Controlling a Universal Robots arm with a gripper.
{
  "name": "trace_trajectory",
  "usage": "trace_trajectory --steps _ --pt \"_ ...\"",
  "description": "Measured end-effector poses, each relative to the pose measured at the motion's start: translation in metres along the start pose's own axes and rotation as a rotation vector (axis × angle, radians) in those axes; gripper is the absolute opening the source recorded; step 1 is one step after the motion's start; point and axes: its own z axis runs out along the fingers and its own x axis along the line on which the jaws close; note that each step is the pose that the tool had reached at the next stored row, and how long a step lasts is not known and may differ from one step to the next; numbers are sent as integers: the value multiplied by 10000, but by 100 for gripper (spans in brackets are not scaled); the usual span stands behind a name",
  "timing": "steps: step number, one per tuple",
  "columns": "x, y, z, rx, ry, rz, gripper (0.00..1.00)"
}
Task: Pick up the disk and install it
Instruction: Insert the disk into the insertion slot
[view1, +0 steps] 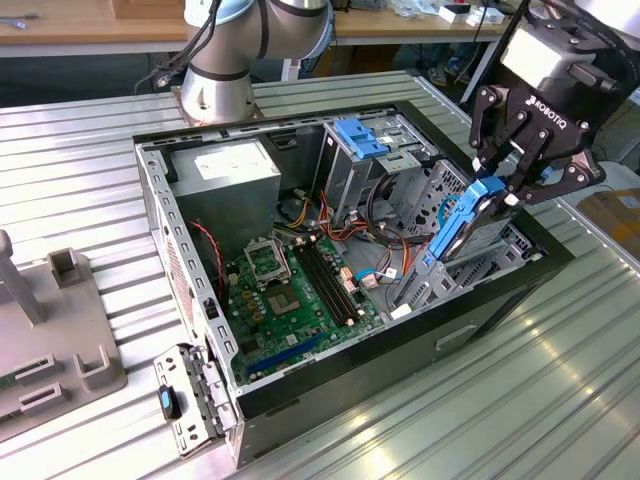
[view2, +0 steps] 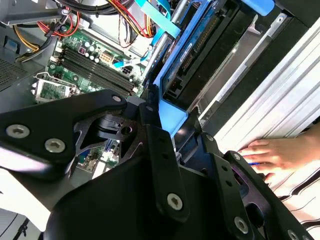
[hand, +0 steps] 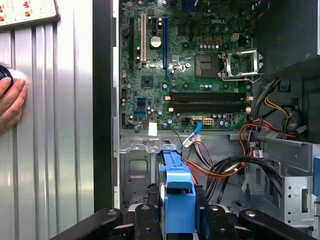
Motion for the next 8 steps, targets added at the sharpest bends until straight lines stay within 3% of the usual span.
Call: trace_trajectory --steps 1,2,4,8 --pt "2 -1 134 1 -2 74 36" --pt "2 -1 120 1 -3 82 36" --pt "4 -2 177 1 -2 81 36" --pt "5 -2 209 1 -4 82 36"
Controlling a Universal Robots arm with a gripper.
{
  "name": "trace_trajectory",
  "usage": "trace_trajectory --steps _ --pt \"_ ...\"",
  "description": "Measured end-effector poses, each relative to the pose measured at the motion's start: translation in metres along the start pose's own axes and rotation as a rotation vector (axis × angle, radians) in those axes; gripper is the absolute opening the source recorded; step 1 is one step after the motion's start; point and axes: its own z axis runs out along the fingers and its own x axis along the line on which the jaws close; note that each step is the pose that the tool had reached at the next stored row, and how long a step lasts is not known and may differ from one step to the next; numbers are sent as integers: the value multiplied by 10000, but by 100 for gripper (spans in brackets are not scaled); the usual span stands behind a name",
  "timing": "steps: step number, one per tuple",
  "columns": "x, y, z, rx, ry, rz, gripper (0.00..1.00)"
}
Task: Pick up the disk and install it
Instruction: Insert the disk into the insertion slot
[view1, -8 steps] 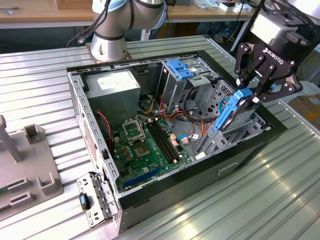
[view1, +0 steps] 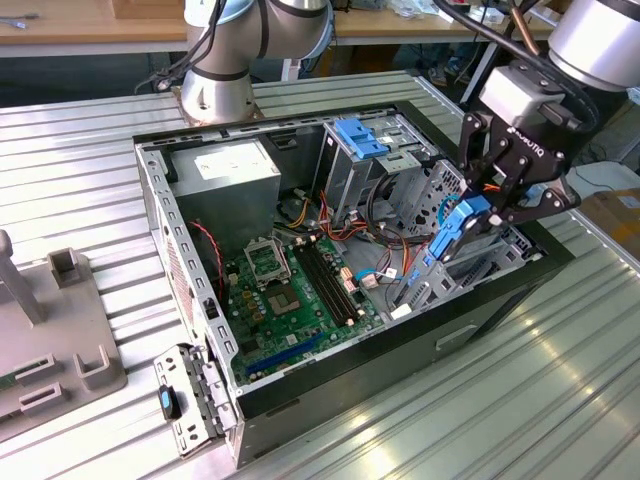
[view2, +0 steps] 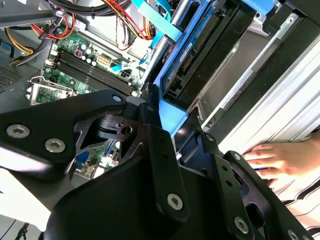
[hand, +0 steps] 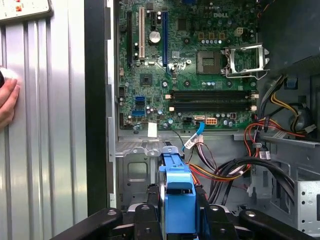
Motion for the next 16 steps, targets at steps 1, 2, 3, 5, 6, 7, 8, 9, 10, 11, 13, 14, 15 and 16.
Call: trace_trajectory --steps 1,2,3,5,6,7,8,9,10,11,13,14,15,16 --pt "0 0 6 0 2 0 36" --pt "0 0 7 0 2 0 36" --pt "0 0 7 0 3 0 36" --pt "0 0 7 0 4 0 36" --pt "0 0 8 0 3 1 36" --pt "0 0 9 0 2 0 36" --pt "1 0 23 0 -4 0 36" --pt "2 0 37 0 -4 0 36" --pt "3 -1 52 0 1 0 36" --pt "5 0 66 0 1 1 36" --pt "9 -1 113 0 2 0 36" --pt "10 -2 125 0 2 0 36" --pt "10 -2 134 0 1 0 36" --pt "11 -2 143 0 2 0 36"
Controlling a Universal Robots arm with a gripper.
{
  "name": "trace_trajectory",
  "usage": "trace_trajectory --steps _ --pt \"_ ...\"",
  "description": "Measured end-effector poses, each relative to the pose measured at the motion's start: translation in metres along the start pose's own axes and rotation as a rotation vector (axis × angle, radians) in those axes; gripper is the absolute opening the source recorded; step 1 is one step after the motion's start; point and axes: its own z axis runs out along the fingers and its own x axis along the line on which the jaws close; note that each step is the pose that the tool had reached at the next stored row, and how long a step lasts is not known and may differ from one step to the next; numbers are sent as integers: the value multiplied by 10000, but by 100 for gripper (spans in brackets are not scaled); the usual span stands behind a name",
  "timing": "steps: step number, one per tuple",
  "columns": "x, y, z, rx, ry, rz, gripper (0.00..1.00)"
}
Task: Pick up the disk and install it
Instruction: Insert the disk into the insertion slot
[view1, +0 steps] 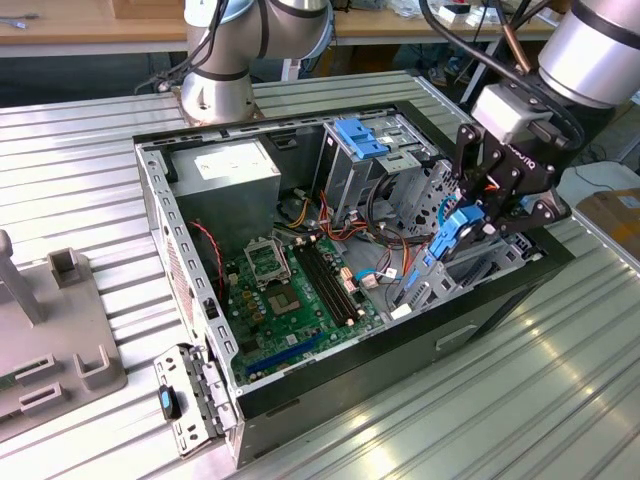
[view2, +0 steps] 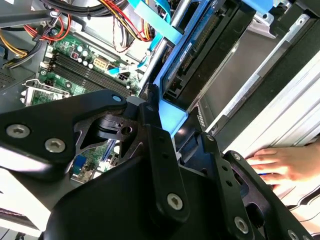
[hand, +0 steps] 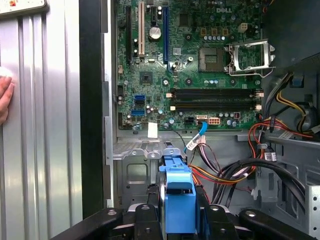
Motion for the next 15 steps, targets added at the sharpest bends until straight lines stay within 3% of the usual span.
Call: trace_trajectory --steps 6,8,12,15 --pt "1 0 13 1 2 1 36" --pt "0 -1 15 0 -1 0 44" --pt "0 0 15 0 0 0 44" --pt "0 -48 16 0 -2 0 44"
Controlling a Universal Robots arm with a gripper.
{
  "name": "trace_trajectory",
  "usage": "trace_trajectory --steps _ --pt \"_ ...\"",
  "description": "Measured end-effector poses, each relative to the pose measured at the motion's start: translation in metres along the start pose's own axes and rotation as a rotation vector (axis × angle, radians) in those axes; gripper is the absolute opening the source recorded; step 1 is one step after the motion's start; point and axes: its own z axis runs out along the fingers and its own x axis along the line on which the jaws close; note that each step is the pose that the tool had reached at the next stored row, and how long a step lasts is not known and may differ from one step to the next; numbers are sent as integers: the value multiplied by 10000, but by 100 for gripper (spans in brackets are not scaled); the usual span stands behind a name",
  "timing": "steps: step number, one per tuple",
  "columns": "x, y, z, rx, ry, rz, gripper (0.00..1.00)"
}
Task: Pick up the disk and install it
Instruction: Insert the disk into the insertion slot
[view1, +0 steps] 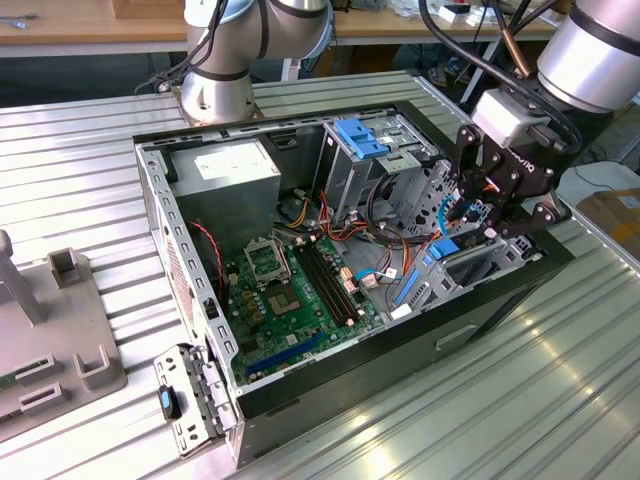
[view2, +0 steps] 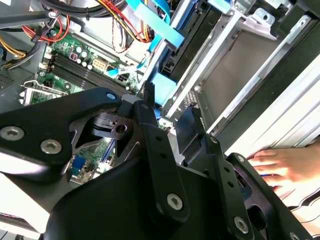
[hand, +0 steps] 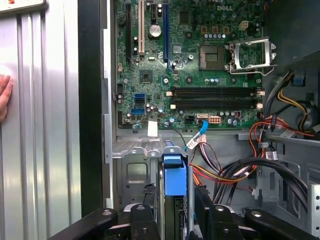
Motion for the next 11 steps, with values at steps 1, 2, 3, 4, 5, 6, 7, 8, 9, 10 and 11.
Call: trace_trajectory --steps 1,2,3,4,5,6,7,8,9,10,11 --pt "-1 -23 -1 0 2 0 44" --pt "-3 -104 -2 0 1 0 44" --pt "-4 -135 -3 0 2 0 44" --pt "-5 -171 -3 0 1 0 44" --pt "-6 -214 -3 0 2 0 44" --pt "-6 -224 -4 0 2 -1 44" --pt "-7 -224 -4 0 2 0 44" --pt "-6 -224 -4 0 2 1 44" --pt "-6 -224 -4 1 2 1 44" --pt "-6 -222 -4 10 2 -2 44" --pt "-5 -220 -3 21 -1 -5 44"
